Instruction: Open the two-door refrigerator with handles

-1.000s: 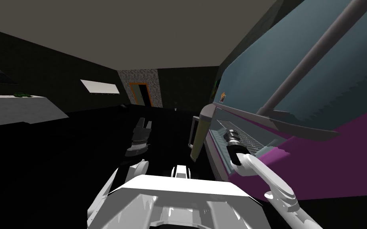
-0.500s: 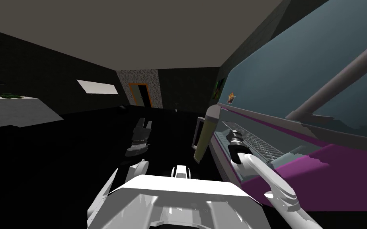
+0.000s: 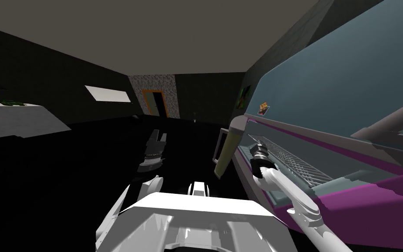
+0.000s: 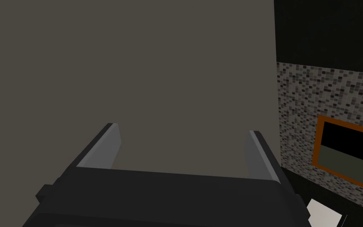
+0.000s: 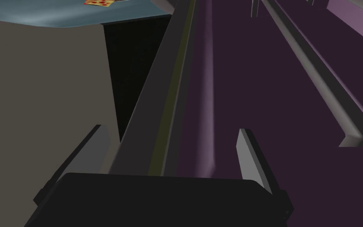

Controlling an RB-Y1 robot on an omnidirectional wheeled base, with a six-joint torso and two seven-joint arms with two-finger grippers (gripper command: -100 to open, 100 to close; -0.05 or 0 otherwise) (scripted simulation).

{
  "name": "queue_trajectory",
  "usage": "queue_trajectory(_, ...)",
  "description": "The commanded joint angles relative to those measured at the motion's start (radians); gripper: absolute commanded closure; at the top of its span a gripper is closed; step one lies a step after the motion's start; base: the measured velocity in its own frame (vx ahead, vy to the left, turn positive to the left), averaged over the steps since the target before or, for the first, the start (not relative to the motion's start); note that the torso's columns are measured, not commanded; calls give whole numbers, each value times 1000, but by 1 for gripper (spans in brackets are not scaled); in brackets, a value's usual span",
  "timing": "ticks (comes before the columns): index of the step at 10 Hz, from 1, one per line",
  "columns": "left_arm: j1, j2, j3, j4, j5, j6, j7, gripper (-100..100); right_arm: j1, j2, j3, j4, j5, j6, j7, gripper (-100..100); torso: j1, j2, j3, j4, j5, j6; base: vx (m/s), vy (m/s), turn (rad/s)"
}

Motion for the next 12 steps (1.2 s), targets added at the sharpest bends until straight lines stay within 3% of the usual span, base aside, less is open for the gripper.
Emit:
queue_trajectory(1,0,0,0,0,0,0,0,0,-29,10,5,56,41,3,-67,-100,5,-2,-1,-1,2,0,-31,-41,64)
queue_trajectory(4,0,0,0,0,0,0,0,0,-71,24,11,141,101,6,-155,-100,11,-5,-3,-2,4,0,-31,-39,81)
queue_trajectory(5,0,0,0,0,0,0,0,0,-71,24,11,141,101,6,-162,-100,10,-4,-3,-1,3,0,-23,-26,34)
queue_trajectory(7,0,0,0,0,0,0,0,0,-104,35,17,205,147,9,-227,-100,10,-4,-3,-1,3,0,-22,-31,62)
queue_trajectory(8,0,0,0,0,0,0,0,0,-104,35,17,209,147,9,-236,-100,9,-4,-3,-1,3,0,-18,-35,54)
queue_trajectory(12,0,0,0,0,0,0,0,0,-157,53,25,319,222,12,-351,-100,10,-4,-3,-1,3,0,-25,-32,70)
